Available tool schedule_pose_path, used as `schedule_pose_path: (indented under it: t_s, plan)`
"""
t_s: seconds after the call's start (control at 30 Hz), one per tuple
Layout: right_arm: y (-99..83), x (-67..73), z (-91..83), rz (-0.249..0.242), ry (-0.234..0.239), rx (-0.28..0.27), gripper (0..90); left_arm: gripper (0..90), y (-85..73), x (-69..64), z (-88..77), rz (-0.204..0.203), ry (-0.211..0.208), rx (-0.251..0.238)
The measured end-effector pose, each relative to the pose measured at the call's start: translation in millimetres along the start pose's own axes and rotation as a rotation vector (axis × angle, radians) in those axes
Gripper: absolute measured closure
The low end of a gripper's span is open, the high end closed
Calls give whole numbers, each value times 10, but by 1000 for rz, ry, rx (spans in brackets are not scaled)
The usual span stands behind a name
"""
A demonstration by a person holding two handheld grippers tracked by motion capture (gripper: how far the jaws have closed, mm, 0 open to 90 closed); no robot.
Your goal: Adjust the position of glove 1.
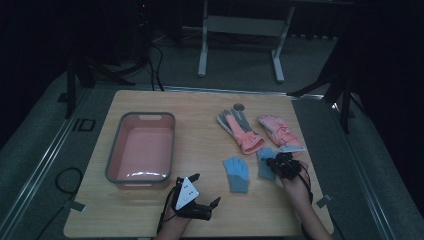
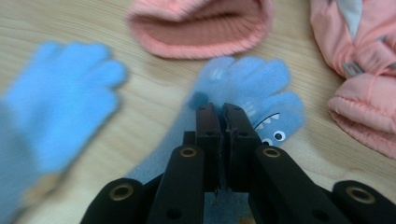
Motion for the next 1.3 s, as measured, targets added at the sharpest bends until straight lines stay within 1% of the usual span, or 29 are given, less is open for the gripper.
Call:
schedule_pose_path:
  t_s: [0.03, 0.07, 0.1, 0.17, 0.2, 0.23, 0.27, 0.3, 0.33, 0.37, 0.43, 0.47, 0.53, 0.6, 0.63, 0.7, 0.73, 0.87, 0.9, 0.93, 1.0, 1.07, 1.1, 1.13, 1.17, 1.27, 1.3]
  plan:
    - [11, 9, -48, -8, 21, -7, 860, 0, 0, -1, 1, 2, 0, 1]
    - [28, 20, -115, -28, 33, -15, 859, 0, 0, -2, 0, 2, 0, 1]
    - [39, 21, -156, -37, 31, -22, 859, 0, 0, -2, -1, 3, 1, 1]
    - [74, 25, -275, -37, 64, -38, 860, 0, 0, -3, -1, 4, 2, 1]
    - [92, 27, -336, -47, 66, -51, 860, 0, 0, -3, 0, 4, 3, 2]
    - [92, 27, -336, -47, 66, -51, 860, 0, 0, -3, 0, 4, 3, 2]
    - [105, 36, -393, -61, 73, -52, 860, 0, 0, -5, 0, 5, 3, 2]
    - [117, 49, -489, -91, 78, -66, 859, 0, 0, -5, 0, 5, 4, 1]
    - [116, 53, -534, -99, 88, -63, 859, 0, 0, -4, -1, 5, 4, 1]
    - [110, 56, -578, -102, 92, -64, 859, 0, 0, -4, -2, 4, 4, 0]
    - [74, 74, -662, -125, 114, -77, 859, 0, 0, -3, -2, 3, 5, -1]
    - [49, 80, -687, -138, 118, -78, 859, 0, 0, -4, -1, 3, 5, -1]
    - [-11, 81, -713, -147, 136, -81, 859, 0, 0, -6, -1, 6, 6, 1]
    - [-78, 74, -705, -157, 159, -78, 859, 0, 0, -8, -1, 9, 6, 1]
    - [-78, 74, -705, -157, 159, -78, 859, 0, 0, -8, -1, 9, 6, 1]
    - [-179, 55, -648, -147, 177, -62, 859, 0, 0, -8, 0, 9, 7, 1]
    - [-212, 50, -622, -145, 170, -56, 859, 0, 0, -8, 1, 8, 7, 2]
    - [-308, 51, -537, -153, 177, -33, 858, 0, 0, -10, 1, 11, 7, 3]
    - [-372, 41, -471, -157, 183, -15, 857, 0, 0, -10, 0, 11, 7, 3]
    - [-394, 29, -441, -158, 182, -7, 857, 0, 0, -9, 1, 11, 7, 3]
    - [-427, -6, -388, -146, 179, 8, 852, 0, 0, -9, 1, 10, 7, 2]
    - [-443, -18, -366, -146, 183, 16, 849, 0, 0, -9, 2, 10, 7, 3]
    - [-470, -35, -333, -143, 172, 25, 843, 0, 0, -9, 2, 10, 6, 4]
    - [-482, -36, -321, -143, 173, 28, 838, 0, 0, -10, 2, 11, 7, 4]
    - [-496, -37, -311, -152, 169, 29, 835, 0, 0, -10, 1, 12, 6, 4]
    - [-499, -42, -308, -153, 169, 28, 825, 0, 0, -9, 2, 10, 5, 4]
    - [-484, -44, -323, -156, 178, 26, 770, 0, 0, -9, 2, 11, 5, 4]
Point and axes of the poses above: each handheld gripper's, and its own axes: z roughly forward along the jaws, y roughly out of its top, x roughly to its left, the point moved 3 cm from there along z, roughly forward along the jaws, and after that the axes turned 6 degrees about -x, right-handed, at the moved point
